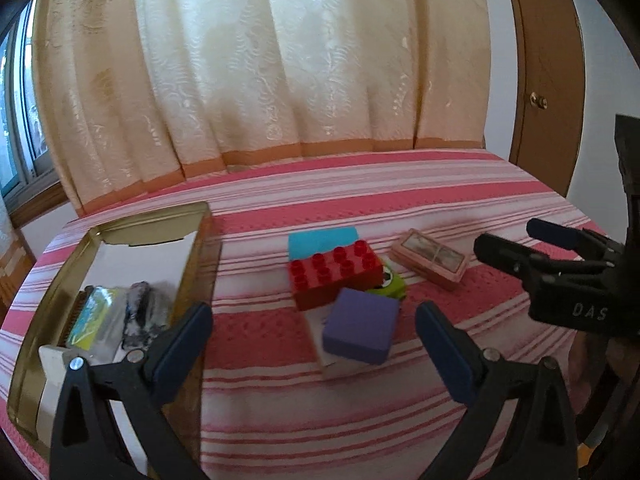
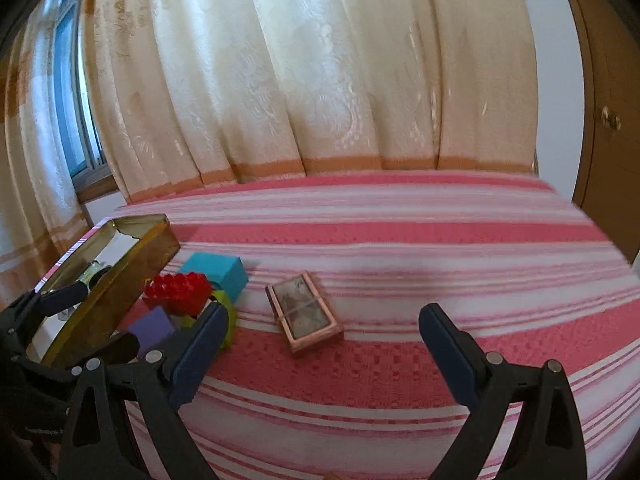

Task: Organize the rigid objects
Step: 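Grasp the purple foam block with the left gripper while the right gripper grasps the copper card box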

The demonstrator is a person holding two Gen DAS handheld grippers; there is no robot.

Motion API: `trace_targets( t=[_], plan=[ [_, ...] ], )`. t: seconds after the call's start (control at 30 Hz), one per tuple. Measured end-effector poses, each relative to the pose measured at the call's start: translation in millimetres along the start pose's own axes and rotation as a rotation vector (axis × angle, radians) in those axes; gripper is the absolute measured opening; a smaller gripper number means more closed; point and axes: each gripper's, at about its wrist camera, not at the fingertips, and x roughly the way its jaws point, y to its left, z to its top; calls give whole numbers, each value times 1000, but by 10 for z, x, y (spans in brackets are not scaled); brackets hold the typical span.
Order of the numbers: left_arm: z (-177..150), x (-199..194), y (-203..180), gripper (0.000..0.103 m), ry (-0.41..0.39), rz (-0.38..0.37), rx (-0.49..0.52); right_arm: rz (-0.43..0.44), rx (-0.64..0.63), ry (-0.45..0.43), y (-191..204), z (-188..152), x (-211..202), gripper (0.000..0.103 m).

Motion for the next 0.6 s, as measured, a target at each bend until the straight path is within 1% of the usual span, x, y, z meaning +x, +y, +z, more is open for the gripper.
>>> trace_targets(
  t=[0.03,0.1,0.17,0.2,0.23,0.27,0.3,0.33,0.37,0.47,0.5,0.6],
  plan=[
    [4,36,-7,101,9,-6,1,4,5,2,-18,-2,0,98],
    [11,116,-22,95,36,-32,0,9,4,12,-17,-12,12,98],
    [4,185,-38,81,58,-50,-2,13,-4,29,-1,-17,39,98],
    [3,222,-40,79,70,-57,-3,12,-7,38,5,-16,62,98],
    [3,260,-43,72,87,-69,-4,10,-10,50,8,-15,88,98],
    [5,287,-43,60,101,-90,-7,9,-13,64,15,-15,113,98],
    [4,302,-36,55,109,-106,-11,8,-16,74,20,-16,135,98],
    [5,316,-41,44,115,-117,-12,8,-16,82,21,-15,155,98],
    [5,320,-44,39,116,-124,-12,9,-17,86,24,-13,167,98],
    [13,307,-11,39,100,-131,-23,-6,-34,68,55,21,179,98],
    [16,298,6,39,92,-122,-28,-11,-43,67,73,32,198,98],
    [23,251,56,39,63,-103,-51,-25,-73,104,122,60,320,98]
  ],
)
